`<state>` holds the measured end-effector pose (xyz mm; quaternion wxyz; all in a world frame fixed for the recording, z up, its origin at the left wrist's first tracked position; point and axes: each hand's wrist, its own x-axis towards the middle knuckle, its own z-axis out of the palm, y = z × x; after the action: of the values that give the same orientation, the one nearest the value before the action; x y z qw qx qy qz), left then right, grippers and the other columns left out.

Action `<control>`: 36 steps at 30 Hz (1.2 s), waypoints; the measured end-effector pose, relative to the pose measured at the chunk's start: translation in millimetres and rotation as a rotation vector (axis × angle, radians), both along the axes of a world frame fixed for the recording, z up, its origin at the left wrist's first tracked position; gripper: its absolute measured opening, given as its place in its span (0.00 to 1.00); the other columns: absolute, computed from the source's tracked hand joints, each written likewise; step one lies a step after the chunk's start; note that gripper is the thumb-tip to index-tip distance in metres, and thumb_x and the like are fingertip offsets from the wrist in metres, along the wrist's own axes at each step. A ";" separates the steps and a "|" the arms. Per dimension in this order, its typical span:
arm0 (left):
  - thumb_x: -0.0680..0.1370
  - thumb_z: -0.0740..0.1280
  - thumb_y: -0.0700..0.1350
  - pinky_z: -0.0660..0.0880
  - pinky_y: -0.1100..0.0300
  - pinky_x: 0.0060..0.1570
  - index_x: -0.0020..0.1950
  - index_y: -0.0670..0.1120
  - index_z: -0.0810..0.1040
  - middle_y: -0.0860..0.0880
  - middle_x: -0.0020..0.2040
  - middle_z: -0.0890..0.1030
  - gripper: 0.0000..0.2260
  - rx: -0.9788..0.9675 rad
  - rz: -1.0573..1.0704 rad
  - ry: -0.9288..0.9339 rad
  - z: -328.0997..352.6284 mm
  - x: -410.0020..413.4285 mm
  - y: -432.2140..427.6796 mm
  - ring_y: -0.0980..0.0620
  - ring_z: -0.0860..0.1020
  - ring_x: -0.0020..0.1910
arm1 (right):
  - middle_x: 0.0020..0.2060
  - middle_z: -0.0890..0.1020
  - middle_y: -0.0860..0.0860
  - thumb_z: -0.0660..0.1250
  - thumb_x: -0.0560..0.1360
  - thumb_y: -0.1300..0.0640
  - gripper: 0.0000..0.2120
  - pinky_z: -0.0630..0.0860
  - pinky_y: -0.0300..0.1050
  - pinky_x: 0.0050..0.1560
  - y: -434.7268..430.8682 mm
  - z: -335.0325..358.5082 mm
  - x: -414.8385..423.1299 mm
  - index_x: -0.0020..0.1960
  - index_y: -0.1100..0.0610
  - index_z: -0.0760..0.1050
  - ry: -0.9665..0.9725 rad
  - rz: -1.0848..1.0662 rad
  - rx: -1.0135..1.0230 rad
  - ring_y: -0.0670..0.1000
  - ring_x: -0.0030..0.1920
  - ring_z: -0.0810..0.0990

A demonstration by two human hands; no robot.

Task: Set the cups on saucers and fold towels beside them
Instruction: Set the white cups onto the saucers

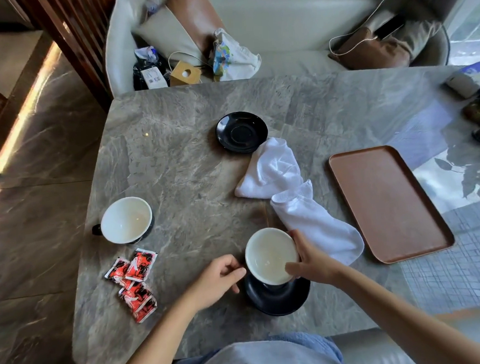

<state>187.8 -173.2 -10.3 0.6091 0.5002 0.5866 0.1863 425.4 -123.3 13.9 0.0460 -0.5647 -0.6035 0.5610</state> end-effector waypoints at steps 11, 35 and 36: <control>0.76 0.66 0.45 0.75 0.60 0.43 0.39 0.47 0.75 0.50 0.38 0.80 0.06 0.064 -0.122 0.143 2.1 7.5 -4.2 0.55 0.80 0.35 | 0.40 0.73 0.57 0.58 0.72 0.67 0.21 0.76 0.42 0.25 -28.6 -15.2 13.7 0.58 0.51 0.55 -0.033 -0.067 -0.152 0.44 0.23 0.78; 0.74 0.68 0.46 0.76 0.53 0.51 0.40 0.51 0.76 0.49 0.41 0.83 0.04 0.027 -0.143 0.165 5.3 6.6 -1.3 0.49 0.81 0.43 | 0.44 0.74 0.53 0.65 0.74 0.60 0.20 0.81 0.45 0.33 -21.6 2.5 17.6 0.62 0.54 0.62 -0.163 0.038 -0.184 0.48 0.35 0.78; 0.74 0.68 0.45 0.77 0.53 0.51 0.40 0.50 0.77 0.48 0.41 0.84 0.03 0.029 -0.103 0.150 5.9 5.0 -0.7 0.47 0.82 0.43 | 0.45 0.75 0.52 0.67 0.73 0.55 0.18 0.79 0.43 0.33 -17.1 4.0 17.3 0.60 0.54 0.65 -0.241 0.096 -0.096 0.48 0.36 0.77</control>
<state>192.8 -173.9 -4.4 0.5648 0.5510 0.6015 0.1253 442.7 -140.4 17.9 -0.0809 -0.6001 -0.6035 0.5188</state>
